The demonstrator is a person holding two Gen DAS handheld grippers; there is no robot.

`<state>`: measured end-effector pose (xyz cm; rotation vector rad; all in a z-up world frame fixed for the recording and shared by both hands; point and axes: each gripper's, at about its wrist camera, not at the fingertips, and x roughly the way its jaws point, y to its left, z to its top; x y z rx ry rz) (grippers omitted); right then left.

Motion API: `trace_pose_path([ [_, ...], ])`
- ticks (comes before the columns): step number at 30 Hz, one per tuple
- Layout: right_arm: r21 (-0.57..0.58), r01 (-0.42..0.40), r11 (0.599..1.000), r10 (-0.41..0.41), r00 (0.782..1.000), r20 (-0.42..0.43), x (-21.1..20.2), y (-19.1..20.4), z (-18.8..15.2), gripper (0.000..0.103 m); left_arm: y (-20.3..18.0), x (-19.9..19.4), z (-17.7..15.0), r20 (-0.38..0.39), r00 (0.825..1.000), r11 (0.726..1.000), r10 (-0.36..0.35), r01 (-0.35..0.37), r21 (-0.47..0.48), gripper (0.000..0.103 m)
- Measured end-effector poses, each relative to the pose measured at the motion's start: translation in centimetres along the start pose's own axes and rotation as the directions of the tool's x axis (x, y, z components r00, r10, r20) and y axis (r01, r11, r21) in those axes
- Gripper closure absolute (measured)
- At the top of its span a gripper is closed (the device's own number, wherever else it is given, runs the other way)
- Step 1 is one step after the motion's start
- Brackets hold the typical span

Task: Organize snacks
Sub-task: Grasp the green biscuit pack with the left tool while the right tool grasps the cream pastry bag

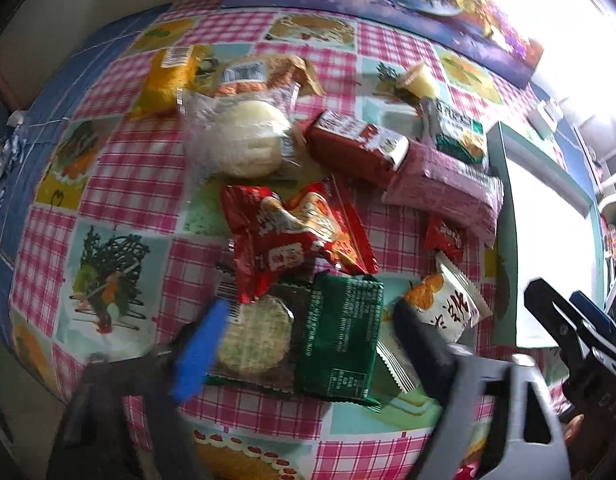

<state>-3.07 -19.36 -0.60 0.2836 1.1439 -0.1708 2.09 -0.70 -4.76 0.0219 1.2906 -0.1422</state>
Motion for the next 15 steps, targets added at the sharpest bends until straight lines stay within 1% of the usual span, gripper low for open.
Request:
trace_pose_path([
  [1, 0.005, -0.013, 1.0, 0.013, 1.0, -0.003, 0.1, 0.0, 0.0, 0.0, -0.3, 0.2, 0.2, -0.006, 1.0, 1.0, -0.014, 0.014, 0.005, 0.033],
  [2, 0.007, -0.023, 1.0, 0.023, 1.0, -0.004, 0.2, 0.1, 0.0, 0.001, -0.3, 0.4, 0.2, -0.024, 1.0, 1.0, -0.003, 0.004, 0.018, 0.036],
  [3, 0.007, -0.031, 0.999, 0.031, 1.0, -0.004, 0.2, 0.3, 0.0, 0.004, -0.5, 0.6, 0.3, -0.027, 1.0, 1.0, -0.007, 0.007, 0.026, 0.042],
  [4, 0.003, -0.043, 0.999, 0.043, 0.999, -0.005, 0.3, 0.6, 0.0, 0.008, -0.7, 0.8, 0.4, -0.034, 0.999, 0.999, -0.005, 0.006, 0.035, 0.045],
  [5, 0.001, -0.058, 0.998, 0.058, 0.998, -0.006, 0.4, 0.9, 0.0, 0.011, -1.1, 1.0, 0.4, -0.027, 0.999, 0.999, -0.037, 0.038, 0.038, 0.049],
  [6, 0.001, -0.075, 0.997, 0.075, 0.997, -0.009, 0.5, 1.1, -0.1, 0.016, -1.3, 1.3, 0.5, -0.036, 0.998, 0.998, -0.042, 0.043, 0.047, 0.052],
  [7, 0.002, -0.098, 0.995, 0.098, 0.995, -0.015, 0.7, 1.4, -0.1, 0.02, -1.7, 1.2, 0.5, -0.026, 0.998, 0.997, -0.065, 0.066, 0.048, 0.052],
  [8, 0.002, -0.115, 0.993, 0.115, 0.993, -0.021, 0.8, 1.6, -0.2, 0.022, -1.7, 1.3, 0.6, -0.035, 0.998, 0.997, -0.058, 0.06, 0.057, 0.055],
  [9, -0.003, -0.124, 0.992, 0.124, 0.992, -0.028, 1.0, 1.9, -0.3, 0.025, -1.8, 1.5, 0.6, -0.035, 0.997, 0.996, -0.066, 0.068, 0.056, 0.057],
  [10, -0.01, -0.129, 0.992, 0.129, 0.991, -0.036, 1.1, 2.3, -0.4, 0.029, -1.9, 1.5, 0.7, -0.028, 0.996, 0.995, -0.085, 0.086, 0.047, 0.058],
  [11, -0.017, -0.13, 0.991, 0.129, 0.991, -0.042, 1.3, 2.6, -0.5, 0.031, -1.8, 1.6, 0.7, -0.024, 0.996, 0.995, -0.091, 0.092, 0.039, 0.059],
  [13, -0.018, -0.139, 0.99, 0.138, 0.989, -0.055, 1.7, 3.0, -0.6, 0.036, -1.0, 1.5, 0.6, -0.035, 0.996, 0.997, -0.076, 0.077, 0.025, 0.059],
  [15, -0.023, -0.142, 0.99, 0.14, 0.988, -0.068, 2.1, 3.3, -0.7, 0.037, -0.2, 1.5, 0.5, -0.039, 0.997, 0.997, -0.071, 0.071, 0.002, 0.059],
])
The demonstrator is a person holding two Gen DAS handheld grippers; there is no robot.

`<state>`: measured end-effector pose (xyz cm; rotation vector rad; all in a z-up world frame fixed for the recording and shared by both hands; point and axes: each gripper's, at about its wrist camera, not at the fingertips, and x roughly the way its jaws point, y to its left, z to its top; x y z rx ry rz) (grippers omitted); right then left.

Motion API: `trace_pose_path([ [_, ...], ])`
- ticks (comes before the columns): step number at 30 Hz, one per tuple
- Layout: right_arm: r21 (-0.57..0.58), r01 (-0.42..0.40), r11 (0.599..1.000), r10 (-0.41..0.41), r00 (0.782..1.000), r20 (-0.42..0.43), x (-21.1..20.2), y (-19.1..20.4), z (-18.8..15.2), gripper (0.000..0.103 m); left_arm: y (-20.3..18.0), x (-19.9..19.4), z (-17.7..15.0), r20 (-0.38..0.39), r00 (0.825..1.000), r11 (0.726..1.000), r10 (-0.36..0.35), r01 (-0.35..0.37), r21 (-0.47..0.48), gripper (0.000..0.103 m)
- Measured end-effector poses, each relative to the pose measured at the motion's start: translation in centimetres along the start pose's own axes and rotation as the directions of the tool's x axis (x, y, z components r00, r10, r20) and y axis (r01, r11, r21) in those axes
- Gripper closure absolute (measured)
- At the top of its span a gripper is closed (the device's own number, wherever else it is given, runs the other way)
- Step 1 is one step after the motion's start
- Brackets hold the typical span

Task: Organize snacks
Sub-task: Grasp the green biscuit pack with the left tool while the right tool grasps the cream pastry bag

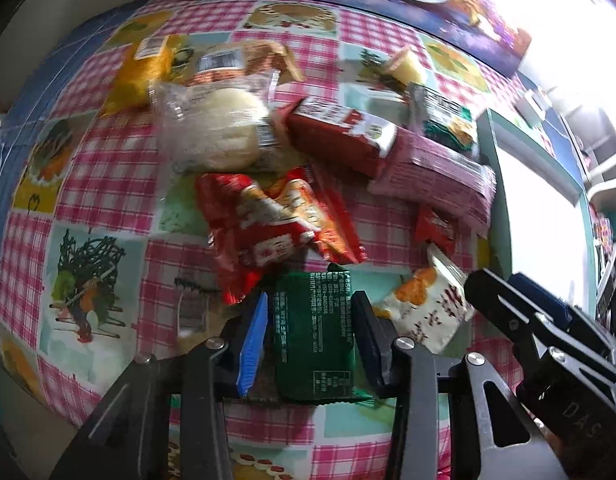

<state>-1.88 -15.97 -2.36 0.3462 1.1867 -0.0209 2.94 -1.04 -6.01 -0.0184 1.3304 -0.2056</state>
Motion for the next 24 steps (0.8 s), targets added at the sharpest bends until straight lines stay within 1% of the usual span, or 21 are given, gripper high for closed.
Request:
trace_pose_path([
  [4, -0.003, 0.002, 1.0, -0.002, 1.0, -0.009, 0.3, 0.0, 0.1, 0.038, 2.4, 1.0, 0.1, -0.016, 0.998, 0.997, 0.057, -0.057, -0.049, 0.059],
  [10, -0.042, -0.001, 0.999, -0.001, 0.999, -0.035, 1.0, 0.7, 0.1, 0.038, 4.5, 1.6, 0.1, -0.003, 0.997, 0.992, 0.08, -0.079, -0.099, 0.059],
  [15, -0.048, -0.021, 0.999, 0.019, 0.999, -0.042, 1.3, 1.1, 0.0, 0.038, 5.1, 1.2, -0.2, 0.003, 0.997, 0.993, 0.077, -0.076, -0.095, 0.059],
  [18, -0.071, -0.035, 0.997, 0.032, 0.999, -0.039, 1.7, 1.7, 0.0, 0.038, 4.6, 1.0, -0.5, 0.007, 0.998, 0.994, 0.061, -0.06, -0.095, 0.059],
  [21, -0.088, -0.036, 0.996, 0.031, 0.998, -0.057, 2.2, 2.1, -0.2, 0.038, 4.7, 0.4, -0.6, 0.004, 0.999, 0.994, 0.045, -0.044, -0.097, 0.059],
  [24, -0.092, -0.031, 0.995, 0.022, 0.995, -0.097, 3.3, 2.3, -0.3, 0.038, 4.7, 0.3, -0.7, 0.004, 1.0, 0.995, 0.026, -0.026, -0.095, 0.059],
])
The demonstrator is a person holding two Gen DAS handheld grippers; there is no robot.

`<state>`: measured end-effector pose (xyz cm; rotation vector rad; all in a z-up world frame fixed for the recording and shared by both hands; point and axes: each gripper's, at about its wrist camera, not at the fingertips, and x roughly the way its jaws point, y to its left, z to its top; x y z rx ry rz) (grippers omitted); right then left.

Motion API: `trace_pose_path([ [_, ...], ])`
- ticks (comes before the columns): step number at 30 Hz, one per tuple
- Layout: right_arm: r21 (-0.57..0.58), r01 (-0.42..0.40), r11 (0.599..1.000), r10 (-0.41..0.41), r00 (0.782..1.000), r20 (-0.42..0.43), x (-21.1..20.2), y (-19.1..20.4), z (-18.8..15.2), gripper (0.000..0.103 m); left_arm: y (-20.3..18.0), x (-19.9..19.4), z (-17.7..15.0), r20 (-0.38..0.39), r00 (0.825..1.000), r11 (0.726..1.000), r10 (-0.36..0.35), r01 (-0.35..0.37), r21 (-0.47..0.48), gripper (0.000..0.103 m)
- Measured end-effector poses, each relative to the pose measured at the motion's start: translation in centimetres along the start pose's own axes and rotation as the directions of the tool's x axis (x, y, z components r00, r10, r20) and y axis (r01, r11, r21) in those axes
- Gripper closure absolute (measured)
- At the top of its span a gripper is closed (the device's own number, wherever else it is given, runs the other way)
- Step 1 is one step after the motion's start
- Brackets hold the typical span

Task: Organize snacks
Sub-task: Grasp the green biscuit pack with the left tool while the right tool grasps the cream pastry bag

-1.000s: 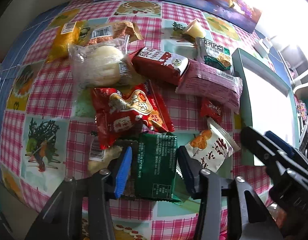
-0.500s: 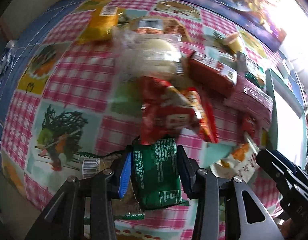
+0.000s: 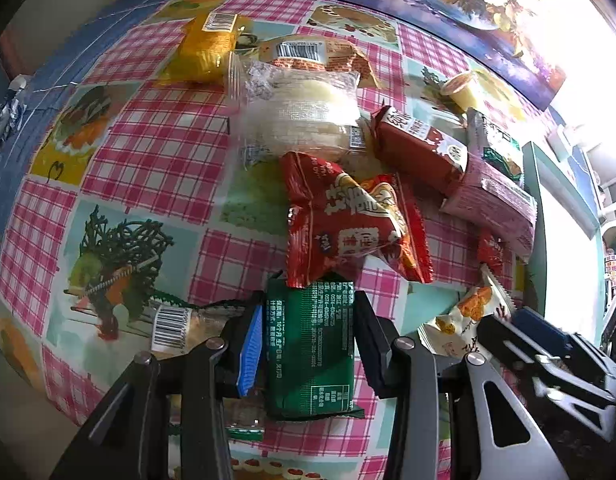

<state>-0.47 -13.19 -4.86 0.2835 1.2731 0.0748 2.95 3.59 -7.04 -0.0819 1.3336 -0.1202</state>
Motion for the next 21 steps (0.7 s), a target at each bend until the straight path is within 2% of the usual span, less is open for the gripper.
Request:
trace_pose_path([
  [9, -0.157, 0.106, 0.982, -0.11, 0.994, -0.015, 1.9, 3.3, -0.1, 0.034, -0.4, 0.2, 0.1, 0.0, 1.0, 1.0, -0.007, 0.007, 0.0, 0.06],
  [12, -0.189, 0.099, 0.977, -0.105, 0.994, -0.021, 2.4, 4.1, -0.2, 0.026, -0.2, 0.1, 0.1, 0.001, 1.0, 1.0, -0.021, 0.021, -0.01, 0.06],
  [17, -0.214, 0.105, 0.971, -0.112, 0.994, -0.019, 3.3, 5.0, -0.1, 0.022, -0.2, -0.1, 0.0, -0.001, 1.0, 1.0, -0.019, 0.019, -0.005, 0.06],
  [21, -0.254, 0.117, 0.96, -0.126, 0.992, -0.018, 4.3, 6.2, -0.1, 0.015, -0.1, -0.2, -0.1, 0.001, 1.0, 1.0, -0.024, 0.024, -0.006, 0.06],
])
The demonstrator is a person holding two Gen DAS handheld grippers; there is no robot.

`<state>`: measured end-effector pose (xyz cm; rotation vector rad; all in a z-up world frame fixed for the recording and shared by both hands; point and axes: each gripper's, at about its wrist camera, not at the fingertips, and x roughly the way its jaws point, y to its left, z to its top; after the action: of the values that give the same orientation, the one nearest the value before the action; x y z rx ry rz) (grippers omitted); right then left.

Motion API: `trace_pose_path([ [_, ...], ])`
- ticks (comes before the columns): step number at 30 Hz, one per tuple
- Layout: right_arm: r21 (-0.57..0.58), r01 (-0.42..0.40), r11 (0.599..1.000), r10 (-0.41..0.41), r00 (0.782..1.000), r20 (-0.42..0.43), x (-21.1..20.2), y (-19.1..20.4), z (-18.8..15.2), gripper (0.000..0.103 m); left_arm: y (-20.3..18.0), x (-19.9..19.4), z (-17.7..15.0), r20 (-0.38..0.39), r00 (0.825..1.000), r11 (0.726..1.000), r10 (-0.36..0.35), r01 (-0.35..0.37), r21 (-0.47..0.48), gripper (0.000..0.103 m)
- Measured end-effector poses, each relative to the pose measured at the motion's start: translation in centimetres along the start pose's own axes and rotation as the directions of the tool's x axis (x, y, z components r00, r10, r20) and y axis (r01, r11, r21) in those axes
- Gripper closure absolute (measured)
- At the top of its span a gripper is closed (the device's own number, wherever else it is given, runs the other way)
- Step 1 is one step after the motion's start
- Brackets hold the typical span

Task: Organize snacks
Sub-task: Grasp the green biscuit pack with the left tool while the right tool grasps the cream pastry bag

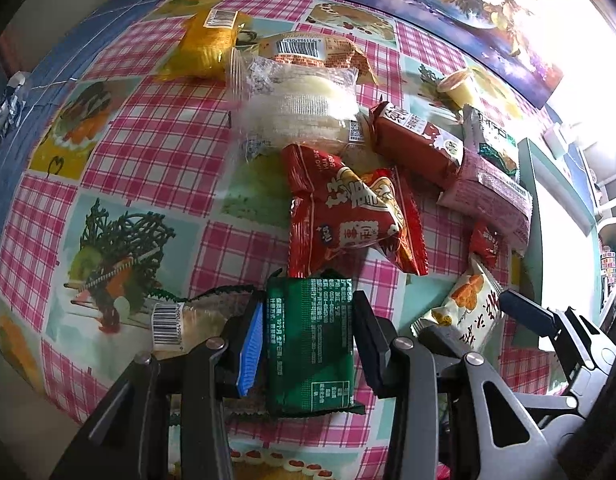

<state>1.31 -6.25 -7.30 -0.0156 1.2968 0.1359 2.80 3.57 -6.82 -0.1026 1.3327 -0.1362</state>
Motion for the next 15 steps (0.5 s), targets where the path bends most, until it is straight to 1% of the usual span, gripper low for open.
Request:
trace_pose_path([
  [6, -0.033, 0.037, 0.999, -0.038, 0.999, -0.015, 1.5, 1.9, -0.2, 0.011, -0.1, -0.2, -0.1, -0.003, 1.0, 1.0, 0.004, -0.004, 0.006, 0.06],
  [7, -0.035, 0.051, 0.998, -0.052, 0.998, -0.036, 2.2, 1.9, -0.2, 0.008, -0.1, -0.2, -0.1, -0.003, 1.0, 1.0, 0.003, -0.003, 0.006, 0.06],
  [8, -0.032, 0.056, 0.998, -0.057, 0.998, -0.031, 2.4, 1.9, -0.1, 0.006, -0.1, -0.2, -0.2, -0.003, 1.0, 1.0, 0.002, -0.002, 0.007, 0.06],
  [15, -0.008, 0.056, 0.998, -0.056, 0.998, -0.03, 2.9, 2.2, 0.3, 0.007, -0.1, -0.2, -0.3, -0.011, 1.0, 1.0, 0.004, -0.004, 0.01, 0.06],
])
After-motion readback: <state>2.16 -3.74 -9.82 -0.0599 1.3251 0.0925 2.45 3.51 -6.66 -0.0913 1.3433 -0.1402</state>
